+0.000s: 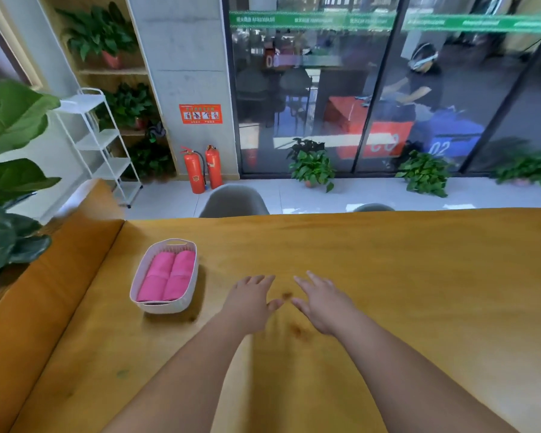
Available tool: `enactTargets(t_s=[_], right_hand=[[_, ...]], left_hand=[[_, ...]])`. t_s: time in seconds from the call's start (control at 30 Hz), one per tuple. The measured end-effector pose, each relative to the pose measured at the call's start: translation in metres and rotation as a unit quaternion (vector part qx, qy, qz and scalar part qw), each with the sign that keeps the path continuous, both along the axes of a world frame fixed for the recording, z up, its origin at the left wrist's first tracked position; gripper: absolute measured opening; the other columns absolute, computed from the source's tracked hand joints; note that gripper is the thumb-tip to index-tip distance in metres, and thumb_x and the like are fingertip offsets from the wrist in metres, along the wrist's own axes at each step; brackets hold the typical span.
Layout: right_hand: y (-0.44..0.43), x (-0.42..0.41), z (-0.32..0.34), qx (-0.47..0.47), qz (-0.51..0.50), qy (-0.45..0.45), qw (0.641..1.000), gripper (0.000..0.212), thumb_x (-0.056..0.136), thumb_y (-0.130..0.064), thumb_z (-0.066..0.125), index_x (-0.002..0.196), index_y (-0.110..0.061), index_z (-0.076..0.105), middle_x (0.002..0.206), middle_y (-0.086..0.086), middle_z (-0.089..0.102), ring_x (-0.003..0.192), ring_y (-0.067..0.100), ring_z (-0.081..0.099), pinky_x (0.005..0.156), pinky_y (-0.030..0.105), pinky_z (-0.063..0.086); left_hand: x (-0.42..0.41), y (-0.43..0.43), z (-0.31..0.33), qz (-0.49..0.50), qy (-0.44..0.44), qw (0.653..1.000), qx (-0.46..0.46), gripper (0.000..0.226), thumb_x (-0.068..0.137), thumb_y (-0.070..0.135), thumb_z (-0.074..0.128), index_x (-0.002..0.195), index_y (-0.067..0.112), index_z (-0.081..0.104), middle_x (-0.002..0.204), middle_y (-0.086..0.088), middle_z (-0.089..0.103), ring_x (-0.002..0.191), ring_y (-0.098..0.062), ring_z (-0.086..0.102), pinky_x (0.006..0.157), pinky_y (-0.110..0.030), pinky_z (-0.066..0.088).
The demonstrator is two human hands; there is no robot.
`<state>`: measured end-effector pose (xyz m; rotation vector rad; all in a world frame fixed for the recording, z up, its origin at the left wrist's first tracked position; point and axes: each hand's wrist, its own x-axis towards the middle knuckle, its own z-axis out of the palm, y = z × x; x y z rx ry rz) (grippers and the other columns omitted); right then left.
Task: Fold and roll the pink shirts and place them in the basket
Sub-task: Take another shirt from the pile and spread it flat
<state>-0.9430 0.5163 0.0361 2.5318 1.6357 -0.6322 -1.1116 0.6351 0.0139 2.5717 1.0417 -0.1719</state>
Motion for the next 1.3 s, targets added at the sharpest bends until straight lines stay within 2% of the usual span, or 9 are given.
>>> enactTargets(t_s=[0.1, 0.27, 0.6, 0.8, 0.93, 1.3], right_hand=[[-0.051, 0.029, -0.002, 0.010, -0.028, 0.028, 0.999, 0.070, 0.107, -0.065, 0.034, 0.168, -0.037, 0.015, 0.177, -0.003, 0.007, 0.160, 0.031, 0.016, 0.123, 0.052, 0.032], [-0.132, 0.081, -0.003, 0.021, -0.063, 0.049, 0.997, 0.070, 0.108, -0.064, 0.036, 0.168, -0.036, 0.016, 0.177, -0.001, 0.010, 0.160, 0.033, 0.016, 0.126, 0.050, 0.028], [-0.292, 0.173, 0.003, 0.021, -0.145, 0.059, 0.988, 0.070, 0.109, -0.063, 0.034, 0.169, -0.035, 0.014, 0.177, -0.003, 0.008, 0.161, 0.033, 0.012, 0.124, 0.053, 0.031], [-0.384, 0.216, -0.001, 0.030, -0.205, 0.038, 0.978, 0.071, 0.108, -0.065, 0.033, 0.169, -0.031, 0.016, 0.176, 0.001, 0.015, 0.158, 0.035, 0.019, 0.121, 0.055, 0.036], [-0.443, 0.238, -0.005, 0.043, -0.261, 0.028, 0.964, 0.071, 0.108, -0.064, 0.033, 0.168, -0.029, 0.019, 0.174, 0.006, 0.018, 0.156, 0.037, 0.022, 0.120, 0.056, 0.036], [-0.587, 0.304, -0.017, 0.060, -0.399, 0.025, 0.915, 0.069, 0.108, -0.064, 0.033, 0.167, -0.032, 0.019, 0.175, 0.004, 0.016, 0.153, 0.036, 0.026, 0.119, 0.055, 0.038]], left_hand=[[0.034, -0.046, -0.003, -0.011, -0.004, 1.000, -0.008, 0.073, 0.104, 0.066, 0.045, 0.166, 0.032, 0.026, 0.167, 0.003, 0.038, 0.152, -0.031, 0.033, 0.120, -0.048, 0.035], [0.093, -0.118, -0.003, -0.035, 0.016, 0.999, -0.018, 0.074, 0.104, 0.068, 0.043, 0.167, 0.034, 0.023, 0.169, 0.003, 0.035, 0.153, -0.032, 0.031, 0.121, -0.050, 0.034], [0.213, -0.256, 0.009, -0.111, 0.030, 0.993, -0.018, 0.075, 0.106, 0.063, 0.044, 0.169, 0.030, 0.018, 0.172, 0.000, 0.028, 0.157, -0.031, 0.027, 0.123, -0.050, 0.032], [0.277, -0.332, 0.012, -0.174, 0.041, 0.984, -0.013, 0.077, 0.105, 0.067, 0.043, 0.169, 0.033, 0.015, 0.174, 0.003, 0.024, 0.158, -0.030, 0.026, 0.124, -0.050, 0.031], [0.314, -0.375, 0.018, -0.232, 0.035, 0.972, -0.014, 0.076, 0.106, 0.065, 0.043, 0.169, 0.032, 0.016, 0.174, 0.002, 0.023, 0.158, -0.029, 0.025, 0.124, -0.050, 0.032], [0.432, -0.495, 0.006, -0.359, 0.024, 0.933, -0.010, 0.075, 0.106, 0.066, 0.040, 0.169, 0.033, 0.016, 0.174, 0.001, 0.022, 0.158, -0.027, 0.024, 0.125, -0.049, 0.032]])
